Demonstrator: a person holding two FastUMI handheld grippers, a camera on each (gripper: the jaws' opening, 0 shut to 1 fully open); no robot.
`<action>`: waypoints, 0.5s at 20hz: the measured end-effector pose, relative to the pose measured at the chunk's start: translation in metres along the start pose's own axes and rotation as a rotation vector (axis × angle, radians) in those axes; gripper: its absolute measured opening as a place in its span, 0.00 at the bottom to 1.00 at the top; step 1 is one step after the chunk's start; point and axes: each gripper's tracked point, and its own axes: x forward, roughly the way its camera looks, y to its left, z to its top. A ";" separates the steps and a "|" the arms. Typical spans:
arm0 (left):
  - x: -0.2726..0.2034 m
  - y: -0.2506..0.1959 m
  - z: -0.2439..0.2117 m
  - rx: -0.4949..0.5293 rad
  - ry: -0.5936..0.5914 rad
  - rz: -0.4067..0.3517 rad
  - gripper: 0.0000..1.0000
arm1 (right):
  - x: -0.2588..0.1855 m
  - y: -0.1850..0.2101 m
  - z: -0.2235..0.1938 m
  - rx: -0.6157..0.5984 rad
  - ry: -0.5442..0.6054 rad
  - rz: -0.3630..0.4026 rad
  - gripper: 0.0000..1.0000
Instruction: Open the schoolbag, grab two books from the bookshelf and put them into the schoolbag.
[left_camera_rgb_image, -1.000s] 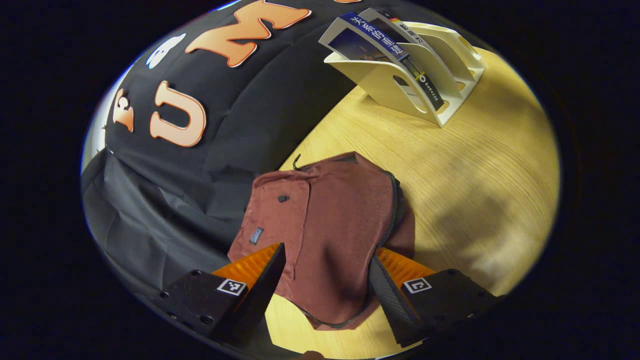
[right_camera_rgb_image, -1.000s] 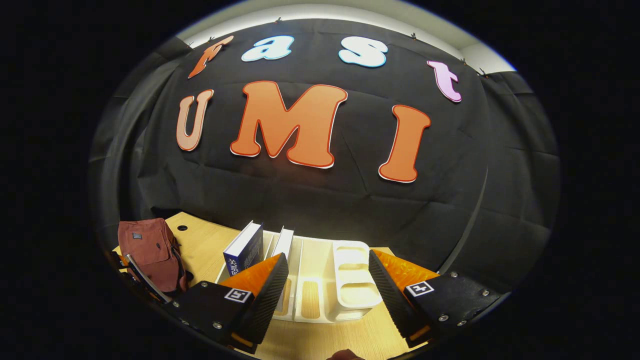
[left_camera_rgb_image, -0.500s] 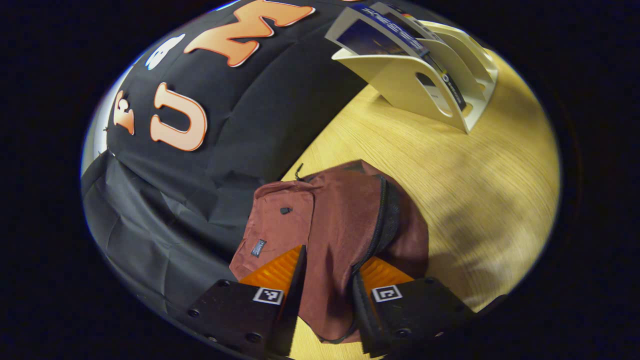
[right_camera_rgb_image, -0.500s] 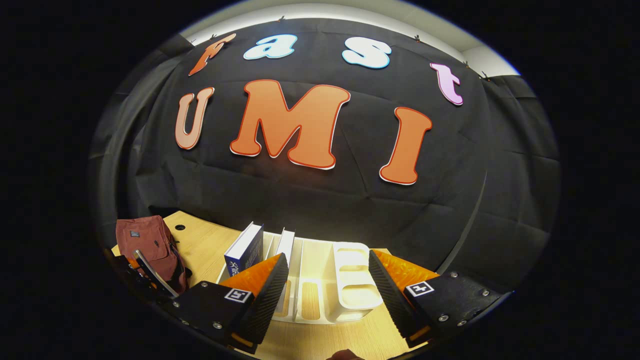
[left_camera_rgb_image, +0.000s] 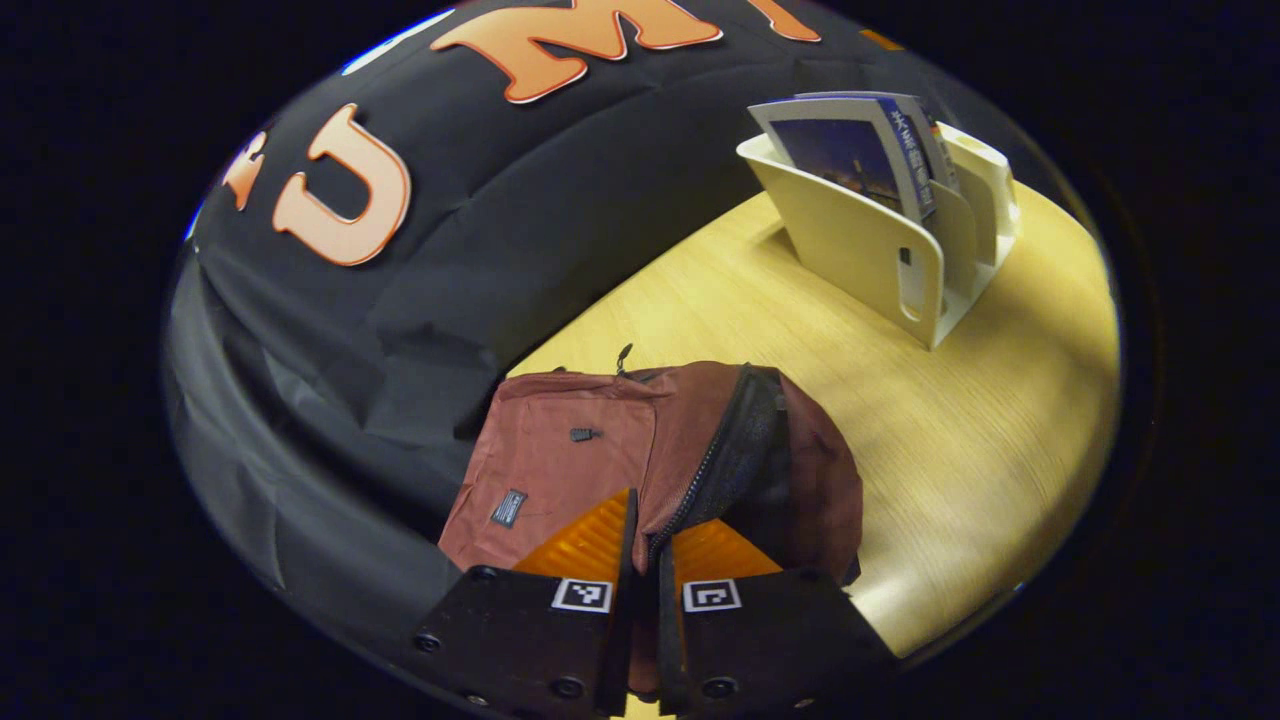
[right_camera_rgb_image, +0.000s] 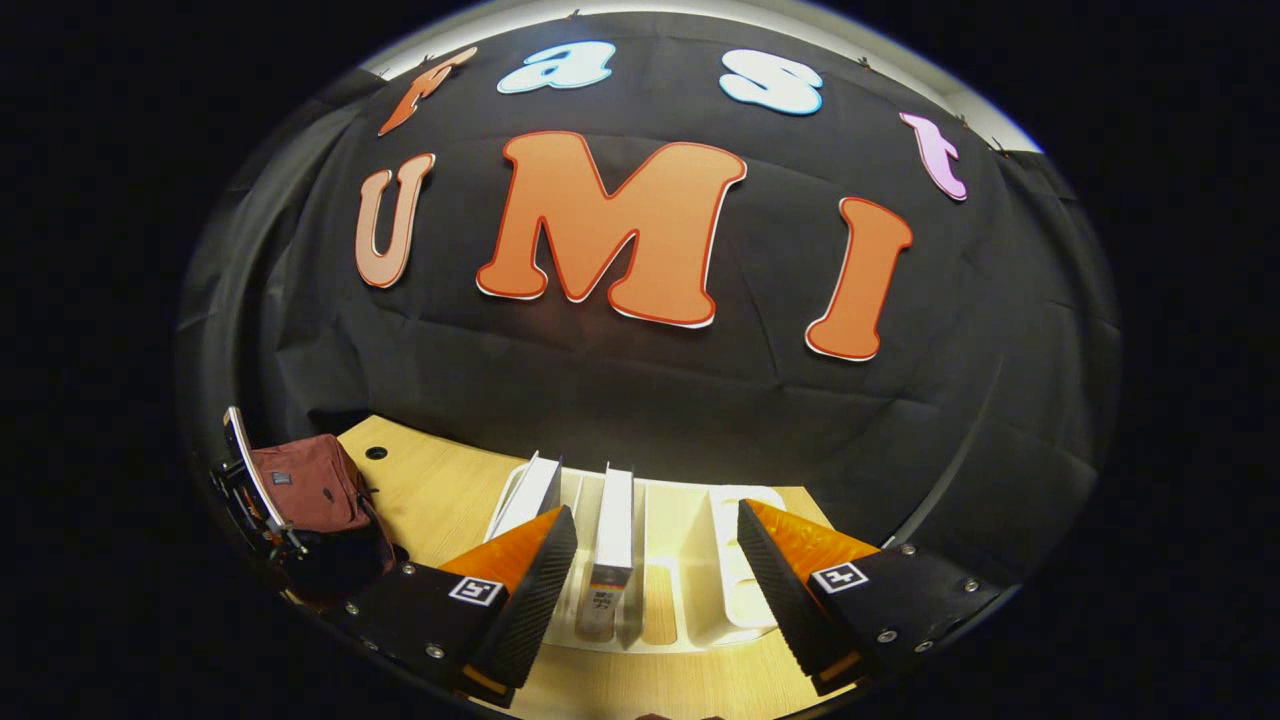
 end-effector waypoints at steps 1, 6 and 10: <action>-0.001 0.003 0.001 0.009 -0.003 -0.028 0.08 | 0.004 0.006 0.004 -0.004 0.013 0.008 0.96; -0.015 0.040 0.013 -0.001 -0.037 -0.159 0.08 | 0.030 0.042 0.002 0.009 0.153 0.064 0.96; -0.023 0.073 0.027 -0.112 -0.069 -0.278 0.07 | 0.050 0.067 -0.006 -0.019 0.285 0.103 0.96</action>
